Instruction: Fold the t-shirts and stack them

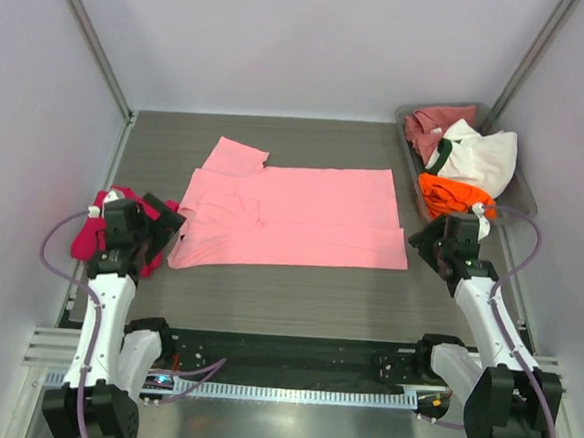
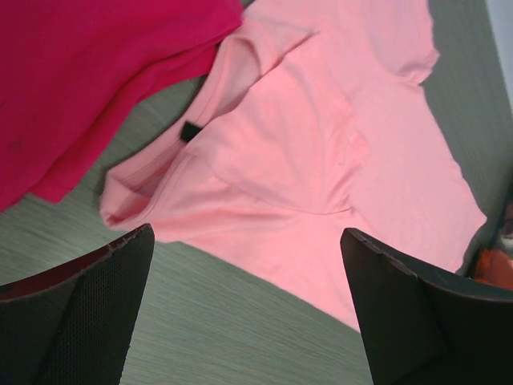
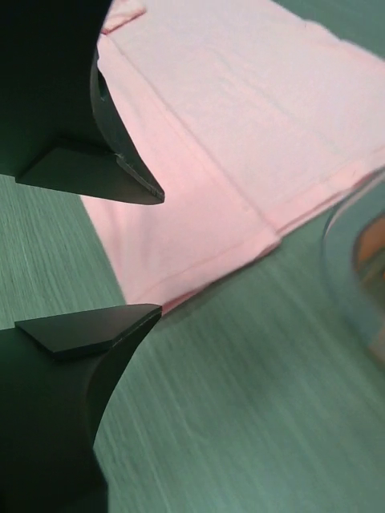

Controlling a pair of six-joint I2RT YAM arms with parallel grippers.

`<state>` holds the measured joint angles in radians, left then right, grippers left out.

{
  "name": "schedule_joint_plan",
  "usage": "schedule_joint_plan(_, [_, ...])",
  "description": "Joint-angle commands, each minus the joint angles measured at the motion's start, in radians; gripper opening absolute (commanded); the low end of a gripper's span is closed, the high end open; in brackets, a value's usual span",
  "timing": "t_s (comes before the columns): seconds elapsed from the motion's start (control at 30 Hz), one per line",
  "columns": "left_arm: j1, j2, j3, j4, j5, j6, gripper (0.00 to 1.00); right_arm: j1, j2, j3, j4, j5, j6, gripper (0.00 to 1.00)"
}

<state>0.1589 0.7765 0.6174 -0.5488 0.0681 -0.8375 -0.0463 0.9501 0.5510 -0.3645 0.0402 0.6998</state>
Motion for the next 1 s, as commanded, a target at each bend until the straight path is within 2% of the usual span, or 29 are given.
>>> schedule_joint_plan(0.0, [-0.022, 0.084, 0.146, 0.041, 0.035, 0.064, 1.0, 0.039, 0.054, 0.163, 0.027, 0.023, -0.132, 0.58])
schedule_joint_plan(0.17, [-0.071, 0.343, 0.316, 0.084, 0.113, 0.132, 1.0, 0.158, 0.18, 0.306, 0.058, 0.033, -0.256, 0.59])
schedule_joint_plan(0.3, [-0.078, 0.507, 0.456, 0.104, 0.127, 0.166, 1.0, 0.166, 0.317, 0.455, 0.048, -0.016, -0.296, 0.59])
schedule_joint_plan(0.37, [-0.079, 0.546, 0.472, 0.131, 0.122, 0.157, 1.0, 0.169, 0.386, 0.489, 0.058, -0.017, -0.304, 0.59])
schedule_joint_plan(0.47, [-0.078, 0.602, 0.469, 0.289, 0.13, 0.126, 1.0, 0.189, 0.482, 0.55, 0.085, -0.013, -0.335, 0.59])
schedule_joint_plan(0.57, [-0.078, 0.679, 0.481, 0.416, 0.197, 0.109, 1.0, 0.21, 0.591, 0.631, 0.082, 0.003, -0.358, 0.57])
schedule_joint_plan(0.67, [-0.078, 0.792, 0.583, 0.414, 0.229, 0.11, 1.0, 0.226, 0.711, 0.719, 0.065, 0.003, -0.373, 0.52])
schedule_joint_plan(0.83, [-0.078, 1.021, 0.783, 0.342, 0.248, 0.133, 1.0, 0.241, 0.913, 0.92, -0.004, 0.043, -0.402, 0.52])
schedule_joint_plan(0.97, [-0.081, 1.145, 0.93, 0.322, 0.234, 0.156, 0.99, 0.246, 1.052, 1.084, -0.053, 0.124, -0.41, 0.52])
